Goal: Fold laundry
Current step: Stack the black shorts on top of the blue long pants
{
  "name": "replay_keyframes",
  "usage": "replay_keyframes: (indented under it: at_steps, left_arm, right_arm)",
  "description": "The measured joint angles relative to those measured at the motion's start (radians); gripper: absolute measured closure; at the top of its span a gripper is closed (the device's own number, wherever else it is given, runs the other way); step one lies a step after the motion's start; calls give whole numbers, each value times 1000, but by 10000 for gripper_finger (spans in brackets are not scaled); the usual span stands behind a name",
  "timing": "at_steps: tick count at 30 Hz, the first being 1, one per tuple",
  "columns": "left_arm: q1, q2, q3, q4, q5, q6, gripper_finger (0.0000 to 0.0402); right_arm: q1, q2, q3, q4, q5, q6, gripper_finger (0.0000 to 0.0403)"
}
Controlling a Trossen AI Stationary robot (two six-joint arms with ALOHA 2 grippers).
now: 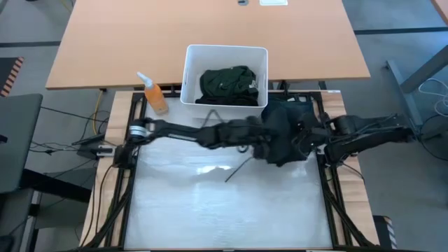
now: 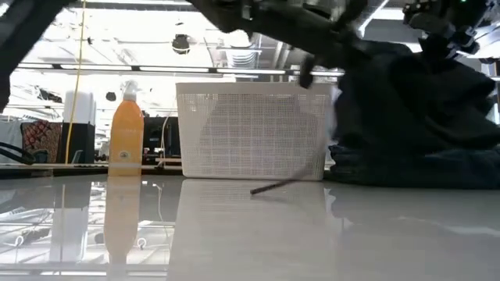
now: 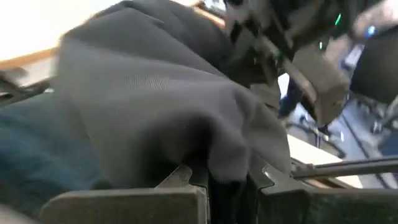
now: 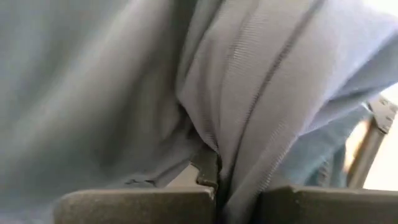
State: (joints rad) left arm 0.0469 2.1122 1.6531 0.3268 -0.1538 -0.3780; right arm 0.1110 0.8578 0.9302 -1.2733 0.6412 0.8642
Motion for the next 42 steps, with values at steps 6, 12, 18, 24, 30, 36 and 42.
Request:
replay_keyframes:
  at_steps: [6, 12, 18, 24, 30, 36, 42]
  left_arm:
    - [34, 237, 431, -187, -23, 88, 386]
    - [85, 382, 672, -307, -112, 116, 386]
    - [137, 395, 650, -379, -173, 108, 385]
    - [139, 407, 643, -415, -194, 125, 346]
    - [121, 350, 646, -471, -185, 197, 287]
    - [72, 277, 646, -514, -382, 368, 264]
    - [13, 166, 647, -700, -533, 505, 263]
  right_arm:
    - [-113, -40, 0, -123, 105, -15, 370]
    - [-284, -42, -13, -13, 181, -179, 370]
    - [-487, -26, -108, 153, 141, -358, 370]
    - [-652, -22, -162, 273, 15, -498, 370]
    - [-742, -14, -165, 279, -68, -540, 370]
    - [-782, 16, -166, 281, -109, -552, 359]
    - [-785, 19, -161, 269, -127, -559, 354]
